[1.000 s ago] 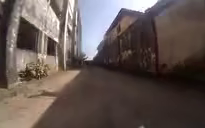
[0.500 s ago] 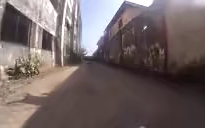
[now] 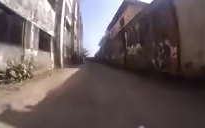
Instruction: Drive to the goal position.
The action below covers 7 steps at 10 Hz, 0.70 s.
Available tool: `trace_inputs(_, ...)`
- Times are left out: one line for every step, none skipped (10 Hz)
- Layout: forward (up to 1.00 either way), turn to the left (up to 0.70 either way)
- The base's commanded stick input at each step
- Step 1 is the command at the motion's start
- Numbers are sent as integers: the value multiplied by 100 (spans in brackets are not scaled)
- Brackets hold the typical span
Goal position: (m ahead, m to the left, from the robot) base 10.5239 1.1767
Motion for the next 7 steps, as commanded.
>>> trace_inputs(100,0)
trace_inputs(100,0)
trace_inputs(100,0)
trace_inputs(100,0)
trace_inputs(100,0)
trace_inputs(100,0)
trace_inputs(100,0)
